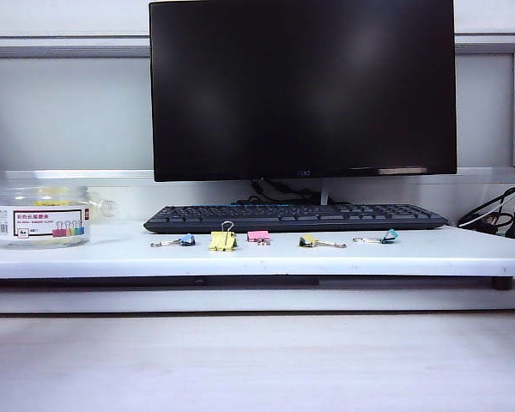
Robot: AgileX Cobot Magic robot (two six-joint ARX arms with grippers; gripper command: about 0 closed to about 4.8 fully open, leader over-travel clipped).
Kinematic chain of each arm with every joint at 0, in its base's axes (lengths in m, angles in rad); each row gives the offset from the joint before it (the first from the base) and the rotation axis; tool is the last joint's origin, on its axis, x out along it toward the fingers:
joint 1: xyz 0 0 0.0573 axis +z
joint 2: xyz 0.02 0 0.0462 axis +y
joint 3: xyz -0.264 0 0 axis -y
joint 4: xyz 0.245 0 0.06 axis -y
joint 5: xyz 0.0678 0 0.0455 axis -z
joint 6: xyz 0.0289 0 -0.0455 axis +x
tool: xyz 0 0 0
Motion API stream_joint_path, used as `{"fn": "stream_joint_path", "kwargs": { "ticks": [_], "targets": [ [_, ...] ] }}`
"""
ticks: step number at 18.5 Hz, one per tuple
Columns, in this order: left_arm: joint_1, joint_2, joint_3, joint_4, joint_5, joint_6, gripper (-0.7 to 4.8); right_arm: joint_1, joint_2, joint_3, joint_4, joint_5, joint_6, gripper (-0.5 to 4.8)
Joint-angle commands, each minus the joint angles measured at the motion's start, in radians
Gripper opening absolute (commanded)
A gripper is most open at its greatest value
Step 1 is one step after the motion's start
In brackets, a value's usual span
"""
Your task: Pick up the clips with the largest number of clips of the same color on the table and place them in a round transparent plastic box.
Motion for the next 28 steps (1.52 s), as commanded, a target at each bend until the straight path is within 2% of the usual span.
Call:
{"fn": "stream_joint_path", "kwargs": {
  "ticks": [1, 2, 3, 5, 7, 8, 10, 11, 13, 15, 17, 18, 21, 24, 28],
  "targets": [
    [0.000, -0.003, 0.001, 0.030, 0.000, -0.053, -0.06, 0.000, -0.002, -0.005, 0.013, -0.004, 0.198, -0.05],
    [0.000, -0.003, 0.001, 0.056, 0.000, -0.113, -0.05, 0.000, -0.002, -0.005, 0.020, -0.004, 0.257, -0.05],
    [0.000, -0.003, 0.001, 0.075, 0.000, -0.139, -0.05, 0.000, -0.002, -0.005, 0.031, -0.004, 0.288, -0.05],
    [0.000, -0.003, 0.001, 0.128, 0.008, -0.158, -0.05, 0.000, -0.002, -0.005, 0.067, -0.009, 0.366, -0.04],
    [0.000, -0.003, 0.001, 0.177, 0.061, -0.163, -0.04, 0.000, -0.002, -0.005, 0.108, -0.057, 0.410, -0.04],
    [0.000, -0.003, 0.001, 0.197, 0.095, -0.182, 0.08, 0.000, -0.002, -0.005, 0.132, -0.103, 0.411, -0.04],
    [0.000, -0.003, 0.002, 0.223, 0.134, -0.231, 1.28, 0.000, -0.002, -0.004, 0.171, -0.167, 0.411, -0.05],
    [0.000, -0.003, 0.003, 0.228, 0.148, -0.245, 1.63, 0.000, -0.002, -0.004, 0.188, -0.187, 0.411, -0.05],
    [0.000, -0.003, 0.017, 0.217, 0.161, -0.251, 1.63, 0.000, -0.002, -0.003, 0.208, -0.188, 0.411, -0.05],
    [0.000, -0.003, 0.081, 0.176, 0.177, -0.246, 1.88, 0.000, -0.002, -0.002, 0.225, -0.205, 0.411, -0.05],
    [0.000, 0.006, 0.141, 0.126, 0.185, -0.222, 1.89, 0.000, -0.002, -0.002, 0.216, -0.214, 0.410, -0.05],
    [0.000, 0.024, 0.169, 0.106, 0.218, -0.224, 1.92, 0.000, -0.002, -0.002, 0.217, -0.222, 0.410, -0.05],
    [0.000, 0.182, 0.266, 0.026, 0.388, -0.242, 1.98, 0.000, -0.002, -0.002, 0.217, -0.229, 0.410, -0.04],
    [-0.003, 0.346, 0.324, 0.021, 0.516, -0.238, 1.98, 0.000, -0.002, -0.002, 0.216, -0.245, 0.410, -0.04],
    [-0.050, 0.552, 0.403, 0.023, 0.528, -0.192, 2.26, 0.001, -0.002, -0.002, 0.208, -0.265, 0.411, -0.04]
  ]
}}
